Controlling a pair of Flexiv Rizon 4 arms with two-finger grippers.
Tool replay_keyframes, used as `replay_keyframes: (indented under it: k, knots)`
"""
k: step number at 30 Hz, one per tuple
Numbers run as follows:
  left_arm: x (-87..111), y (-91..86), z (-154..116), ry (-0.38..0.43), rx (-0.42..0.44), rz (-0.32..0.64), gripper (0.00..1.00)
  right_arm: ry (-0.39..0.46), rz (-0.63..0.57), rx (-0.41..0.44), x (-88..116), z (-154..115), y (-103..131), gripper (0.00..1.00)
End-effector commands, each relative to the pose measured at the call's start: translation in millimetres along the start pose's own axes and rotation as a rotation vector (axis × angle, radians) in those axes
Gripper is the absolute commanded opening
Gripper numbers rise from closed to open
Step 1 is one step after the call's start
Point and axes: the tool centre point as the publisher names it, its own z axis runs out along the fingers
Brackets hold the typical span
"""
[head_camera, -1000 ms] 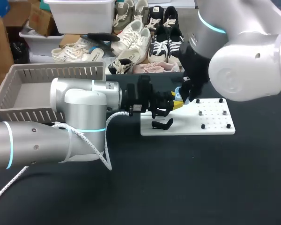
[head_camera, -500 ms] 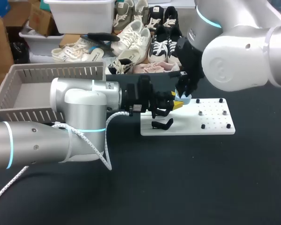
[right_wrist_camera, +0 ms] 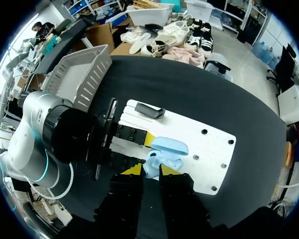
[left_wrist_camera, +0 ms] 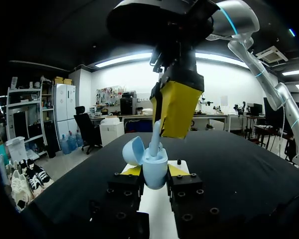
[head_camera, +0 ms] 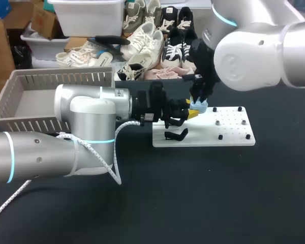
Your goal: Pick up each earbud case from the left stands, insert the matching earbuds, close the lid, and place the case in the box.
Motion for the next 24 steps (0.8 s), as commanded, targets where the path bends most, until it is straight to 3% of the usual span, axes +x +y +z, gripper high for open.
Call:
replay_keyframes:
  k: [1,24]
  knots:
    - [0.5,-0.7,0.1,-0.002,-0.004,0.001,0.0,0.008,0.002,0.002,-3.5,2.6,0.0,0.0]
    - [0.5,-0.7,0.1,-0.002,-0.004,0.001,0.0,0.017,0.03,0.008,0.8,5.2,-4.8,0.0]
